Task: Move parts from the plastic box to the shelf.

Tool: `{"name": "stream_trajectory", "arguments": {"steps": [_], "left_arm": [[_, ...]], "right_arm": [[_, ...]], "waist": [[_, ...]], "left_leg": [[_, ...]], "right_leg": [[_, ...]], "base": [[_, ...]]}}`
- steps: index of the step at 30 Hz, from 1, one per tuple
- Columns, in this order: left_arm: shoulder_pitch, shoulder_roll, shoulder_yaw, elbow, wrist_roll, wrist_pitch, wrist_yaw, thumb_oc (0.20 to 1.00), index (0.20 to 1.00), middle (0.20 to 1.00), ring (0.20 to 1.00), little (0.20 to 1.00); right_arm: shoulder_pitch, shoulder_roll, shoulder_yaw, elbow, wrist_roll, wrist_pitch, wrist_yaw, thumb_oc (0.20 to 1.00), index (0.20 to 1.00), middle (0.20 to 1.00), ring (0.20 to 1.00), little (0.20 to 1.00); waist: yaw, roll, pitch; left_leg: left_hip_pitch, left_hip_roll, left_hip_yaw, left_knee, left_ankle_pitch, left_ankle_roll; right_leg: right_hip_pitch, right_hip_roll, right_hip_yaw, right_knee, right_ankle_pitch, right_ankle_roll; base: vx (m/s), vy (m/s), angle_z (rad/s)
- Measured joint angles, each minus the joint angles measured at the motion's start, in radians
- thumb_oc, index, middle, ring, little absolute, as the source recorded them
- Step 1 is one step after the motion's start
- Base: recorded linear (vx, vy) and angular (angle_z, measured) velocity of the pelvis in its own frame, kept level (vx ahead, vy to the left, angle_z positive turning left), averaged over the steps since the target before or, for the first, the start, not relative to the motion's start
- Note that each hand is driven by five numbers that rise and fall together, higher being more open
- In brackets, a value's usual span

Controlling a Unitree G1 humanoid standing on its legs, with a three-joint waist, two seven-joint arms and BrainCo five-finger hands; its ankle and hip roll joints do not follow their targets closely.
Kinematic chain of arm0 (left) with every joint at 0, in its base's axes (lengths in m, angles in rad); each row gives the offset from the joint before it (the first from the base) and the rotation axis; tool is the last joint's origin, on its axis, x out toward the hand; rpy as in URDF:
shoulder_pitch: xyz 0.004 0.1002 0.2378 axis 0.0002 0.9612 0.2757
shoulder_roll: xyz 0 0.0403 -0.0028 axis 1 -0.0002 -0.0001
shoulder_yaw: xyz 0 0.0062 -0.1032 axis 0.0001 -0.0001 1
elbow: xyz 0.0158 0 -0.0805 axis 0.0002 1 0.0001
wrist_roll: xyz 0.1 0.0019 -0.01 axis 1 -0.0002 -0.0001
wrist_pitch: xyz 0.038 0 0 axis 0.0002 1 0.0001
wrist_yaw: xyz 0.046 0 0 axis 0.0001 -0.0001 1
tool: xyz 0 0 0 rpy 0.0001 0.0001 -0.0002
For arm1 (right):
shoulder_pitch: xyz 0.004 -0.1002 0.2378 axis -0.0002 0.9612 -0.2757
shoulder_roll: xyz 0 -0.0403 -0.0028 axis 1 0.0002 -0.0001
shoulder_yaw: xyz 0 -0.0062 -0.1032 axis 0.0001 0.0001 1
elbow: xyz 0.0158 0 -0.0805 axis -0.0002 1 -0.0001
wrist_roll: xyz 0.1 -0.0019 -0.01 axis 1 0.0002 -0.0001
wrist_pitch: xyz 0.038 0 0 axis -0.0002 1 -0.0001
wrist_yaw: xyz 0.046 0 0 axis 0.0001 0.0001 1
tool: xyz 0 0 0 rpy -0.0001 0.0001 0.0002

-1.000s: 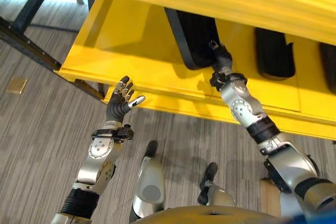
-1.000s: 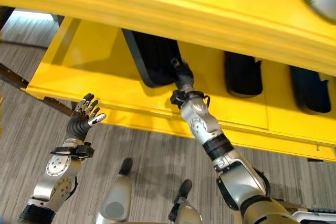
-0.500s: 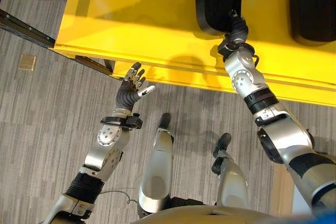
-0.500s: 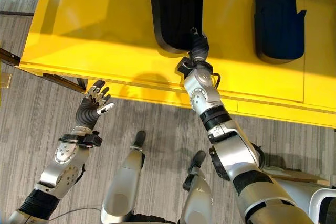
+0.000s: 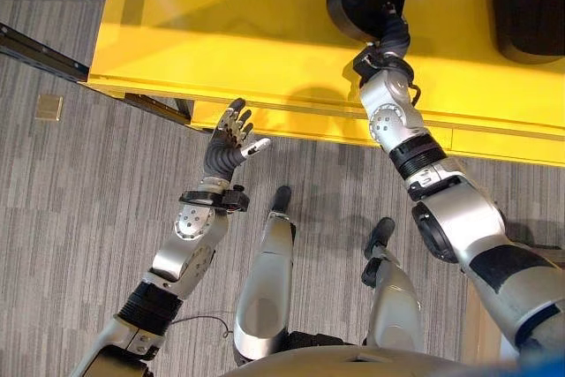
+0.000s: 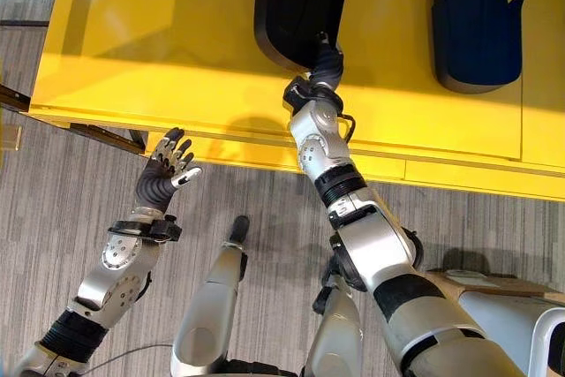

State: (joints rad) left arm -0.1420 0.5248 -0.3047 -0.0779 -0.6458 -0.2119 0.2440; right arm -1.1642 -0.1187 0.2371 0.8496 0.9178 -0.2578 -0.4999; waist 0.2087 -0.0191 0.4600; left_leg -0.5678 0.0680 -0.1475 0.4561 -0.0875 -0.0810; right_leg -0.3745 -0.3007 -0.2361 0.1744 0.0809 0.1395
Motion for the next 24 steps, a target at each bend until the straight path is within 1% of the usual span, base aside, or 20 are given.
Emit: {"name": "stream_trajectory", "arguments": {"steps": [10, 16, 22, 24], "left_arm": [[0.002, 0.0, -0.001, 0.0, 0.0, -0.019, 0.007, 1.0, 1.0, 1.0, 1.0, 1.0], [0.001, 0.0, -0.006, 0.0, 0.001, -0.025, 0.042, 1.0, 1.0, 1.0, 1.0, 1.0], [0.004, 0.0, -0.011, 0.0, 0.002, -0.032, 0.046, 1.0, 1.0, 1.0, 1.0, 1.0], [0.004, 0.0, -0.011, 0.0, 0.002, -0.032, 0.046, 1.0, 1.0, 1.0, 1.0, 1.0]], "right_arm": [[-0.009, -0.002, -0.001, 0.01, -0.001, -0.003, -0.035, 0.2, 0.2, 0.2, 0.2, 0.2], [-0.007, -0.002, -0.003, 0.01, -0.026, -0.008, -0.064, 0.2, 0.2, 0.2, 0.2, 0.2], [-0.003, -0.003, -0.003, 0.01, -0.038, -0.012, -0.089, 0.2, 0.2, 0.2, 0.2, 0.2], [0.015, -0.002, -0.003, -0.011, -0.04, -0.023, -0.093, 0.2, 0.2, 0.2, 0.2, 0.2]], "waist": [[-0.001, 0.003, -0.008], [-0.006, 0.003, -0.009], [-0.035, 0.002, -0.009], [-0.041, 0.002, -0.01]], "left_leg": [[-0.006, -0.013, -0.002, 0.002, 0.0, 0.001], [-0.009, -0.018, 0.001, 0.016, -0.003, 0.007], [-0.011, -0.019, 0.005, 0.02, -0.005, 0.01], [-0.011, -0.018, 0.008, 0.019, -0.006, 0.01]], "right_leg": [[0.0, -0.009, -0.001, -0.003, 0.0, 0.0], [0.0, -0.014, 0.0, -0.004, 0.0, 0.0], [0.0, -0.014, 0.002, -0.007, 0.001, -0.002], [0.0, -0.014, 0.004, -0.013, 0.003, -0.004]], "base": [[0.0, 0.0, 0.01], [0.0, 0.0, 0.0], [0.0, -0.002, -0.01], [0.0, -0.016, -0.04]]}}
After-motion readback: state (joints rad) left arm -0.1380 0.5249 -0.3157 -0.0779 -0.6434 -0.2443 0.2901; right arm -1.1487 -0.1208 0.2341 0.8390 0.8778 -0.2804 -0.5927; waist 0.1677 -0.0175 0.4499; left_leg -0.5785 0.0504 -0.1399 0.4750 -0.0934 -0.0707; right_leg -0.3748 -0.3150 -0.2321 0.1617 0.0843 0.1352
